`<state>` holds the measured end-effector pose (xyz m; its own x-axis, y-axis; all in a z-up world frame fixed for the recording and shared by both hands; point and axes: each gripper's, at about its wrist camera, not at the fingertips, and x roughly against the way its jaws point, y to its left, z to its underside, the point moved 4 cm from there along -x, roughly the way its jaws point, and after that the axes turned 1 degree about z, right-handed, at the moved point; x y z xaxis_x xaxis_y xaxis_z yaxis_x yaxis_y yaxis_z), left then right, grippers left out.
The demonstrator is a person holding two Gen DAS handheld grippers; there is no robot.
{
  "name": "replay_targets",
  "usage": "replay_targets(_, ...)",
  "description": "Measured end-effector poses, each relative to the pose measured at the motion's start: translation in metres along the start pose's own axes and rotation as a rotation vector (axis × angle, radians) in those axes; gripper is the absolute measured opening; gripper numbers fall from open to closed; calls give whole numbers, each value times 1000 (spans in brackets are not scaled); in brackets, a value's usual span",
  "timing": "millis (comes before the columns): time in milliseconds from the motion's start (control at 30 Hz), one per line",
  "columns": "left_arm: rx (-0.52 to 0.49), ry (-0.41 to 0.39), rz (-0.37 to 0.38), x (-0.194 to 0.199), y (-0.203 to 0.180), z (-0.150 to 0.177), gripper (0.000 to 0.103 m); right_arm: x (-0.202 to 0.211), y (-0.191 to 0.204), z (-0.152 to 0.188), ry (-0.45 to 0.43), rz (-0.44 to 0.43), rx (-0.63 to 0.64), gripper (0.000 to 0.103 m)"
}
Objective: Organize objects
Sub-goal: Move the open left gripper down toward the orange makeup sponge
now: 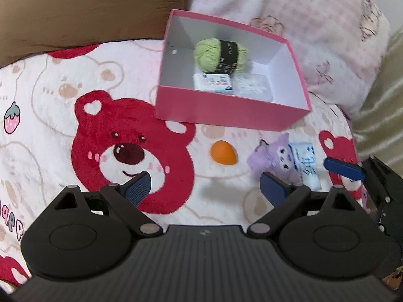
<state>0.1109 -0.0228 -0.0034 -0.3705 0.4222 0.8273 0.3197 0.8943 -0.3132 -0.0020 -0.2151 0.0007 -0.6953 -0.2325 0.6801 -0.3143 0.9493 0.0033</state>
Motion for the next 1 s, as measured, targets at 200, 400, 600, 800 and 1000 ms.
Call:
replay_targets(200, -24, -62, -7, -14, 13, 3, 92, -20, -5, 7, -34, 29, -26, 96)
replay_targets(400, -96, -78, -57, -29, 15, 12, 92, -37, -12, 12, -58, 62, -86, 96)
replay_targets(600, -99, -71, -42, -41, 11, 20, 92, -57, -12, 21, -56, 87, -127, 94)
replay_targets(800, -80, -112, 33, -64, -1, 29, 90, -90, -10, 31, -36, 101, -159, 91)
replay_targets(1000, -112, -150, 12, -89, -2, 27, 89, -112, -15, 37, -62, 87, -201, 88)
